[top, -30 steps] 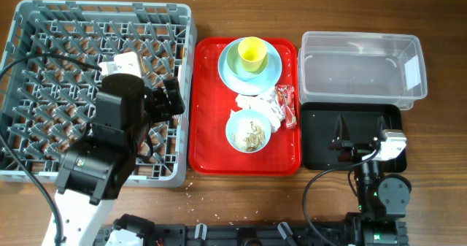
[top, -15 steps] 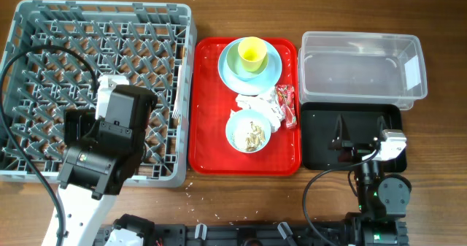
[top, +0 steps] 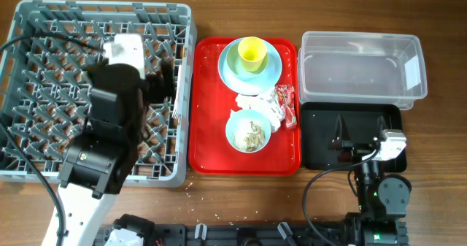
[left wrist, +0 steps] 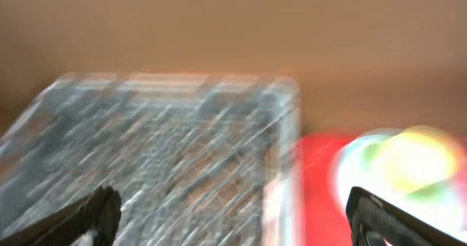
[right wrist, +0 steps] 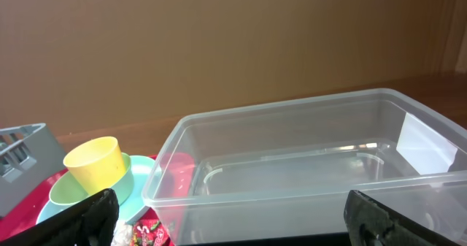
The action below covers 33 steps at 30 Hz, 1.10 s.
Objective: Sort waste into correct bins and load items into the dishwasher rack
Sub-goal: 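Place the white fork upright in the rack with the left gripper, then reach the right gripper to the rim of the light-blue bowl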
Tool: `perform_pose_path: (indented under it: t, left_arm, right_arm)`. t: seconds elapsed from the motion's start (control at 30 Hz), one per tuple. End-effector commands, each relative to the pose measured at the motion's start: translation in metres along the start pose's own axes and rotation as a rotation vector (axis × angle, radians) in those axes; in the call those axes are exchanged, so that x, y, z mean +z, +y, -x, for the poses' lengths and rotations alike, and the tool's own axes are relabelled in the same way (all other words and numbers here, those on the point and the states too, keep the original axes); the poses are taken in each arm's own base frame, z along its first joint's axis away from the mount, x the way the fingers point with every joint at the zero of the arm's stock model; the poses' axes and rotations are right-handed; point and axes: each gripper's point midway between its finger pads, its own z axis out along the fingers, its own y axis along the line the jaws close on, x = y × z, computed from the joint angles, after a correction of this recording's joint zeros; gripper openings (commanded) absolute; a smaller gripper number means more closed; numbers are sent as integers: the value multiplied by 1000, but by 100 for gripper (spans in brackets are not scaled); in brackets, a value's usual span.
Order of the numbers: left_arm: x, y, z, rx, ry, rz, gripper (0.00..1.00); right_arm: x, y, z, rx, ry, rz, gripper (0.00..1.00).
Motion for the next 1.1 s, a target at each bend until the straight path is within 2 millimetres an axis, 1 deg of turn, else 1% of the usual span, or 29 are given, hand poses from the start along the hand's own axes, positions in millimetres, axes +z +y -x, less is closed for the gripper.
perform_pose_path:
  t: [0.0,0.07,0.27,0.4,0.57,0.77,0.9,0.93,0.97,1.03,1.07]
  left_arm:
    - [-9,-44,30,-25,-104,-258,100]
    - [-8,-43,24,-21,-83,-255,100]
    - [-8,-38,-27,24,122,-235,100]
    - [-14,-32,-63,57,268,-219,100]
    - [-17,-30,-75,68,320,-213,100]
    - [-17,-30,-75,68,319,-213,100]
    - [-17,-30,-75,68,319,-213,100]
    - [-17,-30,-75,68,320,-213,100]
    - [-17,-30,-75,68,319,-213,100]
    - [-17,-30,-75,68,319,-213,100]
    - [-17,-30,-75,68,319,-213,100]
  right_arm:
    - [0,0,1,-15,-5,3,100]
    - [0,0,1,-15,-5,3,100]
    - [0,0,1,-15,-5,3,100]
    - [0,0,1,-15,-5,3,100]
    - [0,0,1,-14,-5,3,100]
    - [0,1,3,-13,-13,5,100]
    - [0,4,1,6,-2,23,100]
    - [-1,13,0,106,6,76,100]
    - [-2,24,0,272,26,137,100]
    - [-3,31,1,533,53,177,100]
    - [-4,35,1,531,60,198,100]
